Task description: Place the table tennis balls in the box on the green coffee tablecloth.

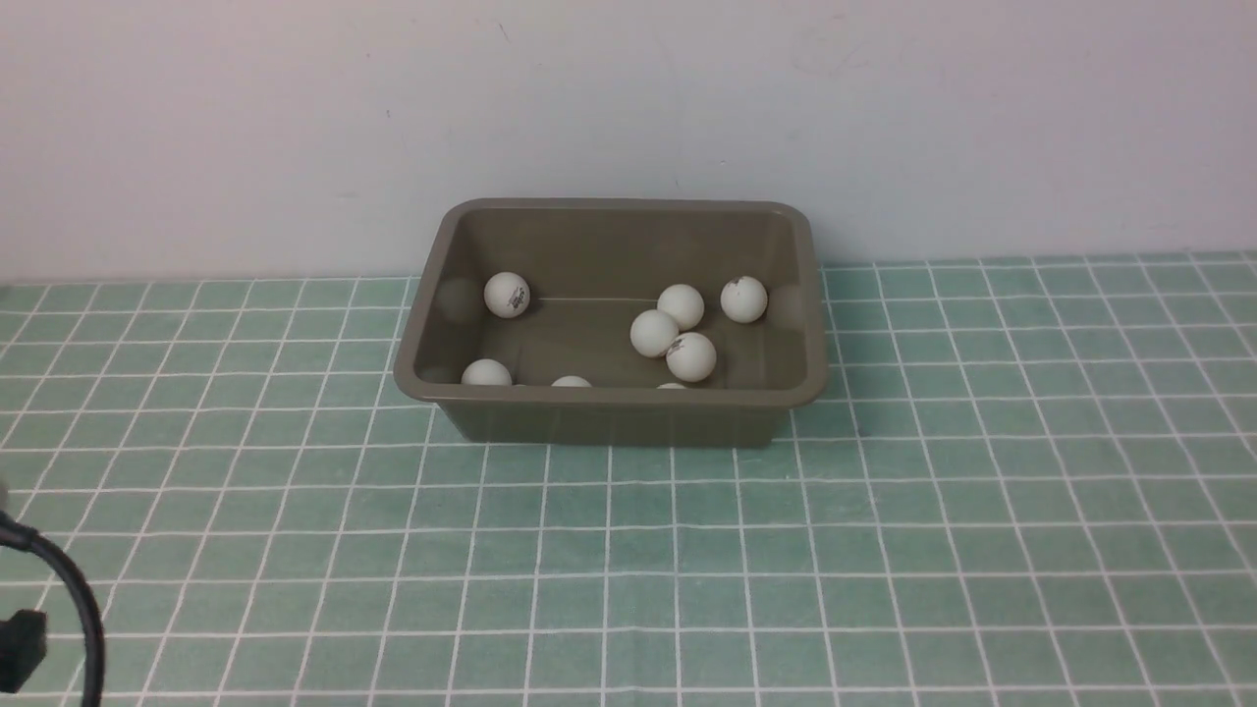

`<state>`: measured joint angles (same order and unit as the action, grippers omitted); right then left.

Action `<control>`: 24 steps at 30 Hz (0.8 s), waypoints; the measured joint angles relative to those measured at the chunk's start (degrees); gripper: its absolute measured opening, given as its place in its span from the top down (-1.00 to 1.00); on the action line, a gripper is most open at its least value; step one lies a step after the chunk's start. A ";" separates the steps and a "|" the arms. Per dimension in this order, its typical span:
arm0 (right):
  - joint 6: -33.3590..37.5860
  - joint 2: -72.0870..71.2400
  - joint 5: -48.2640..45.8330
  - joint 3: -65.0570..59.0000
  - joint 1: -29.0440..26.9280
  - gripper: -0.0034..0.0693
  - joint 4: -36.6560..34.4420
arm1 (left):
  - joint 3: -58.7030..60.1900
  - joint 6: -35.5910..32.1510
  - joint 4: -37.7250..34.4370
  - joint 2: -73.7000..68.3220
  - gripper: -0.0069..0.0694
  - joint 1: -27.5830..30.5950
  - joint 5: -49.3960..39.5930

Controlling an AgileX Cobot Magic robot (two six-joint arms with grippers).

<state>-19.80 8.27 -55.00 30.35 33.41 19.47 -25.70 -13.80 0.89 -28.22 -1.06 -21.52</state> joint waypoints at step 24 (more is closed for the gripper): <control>0.00 0.00 -0.17 0.00 0.00 0.95 0.00 | 27.10 13.80 -0.89 28.85 0.83 7.86 -0.67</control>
<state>-19.80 8.27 -55.18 30.35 33.41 19.47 1.40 0.00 0.00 0.63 6.80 -22.19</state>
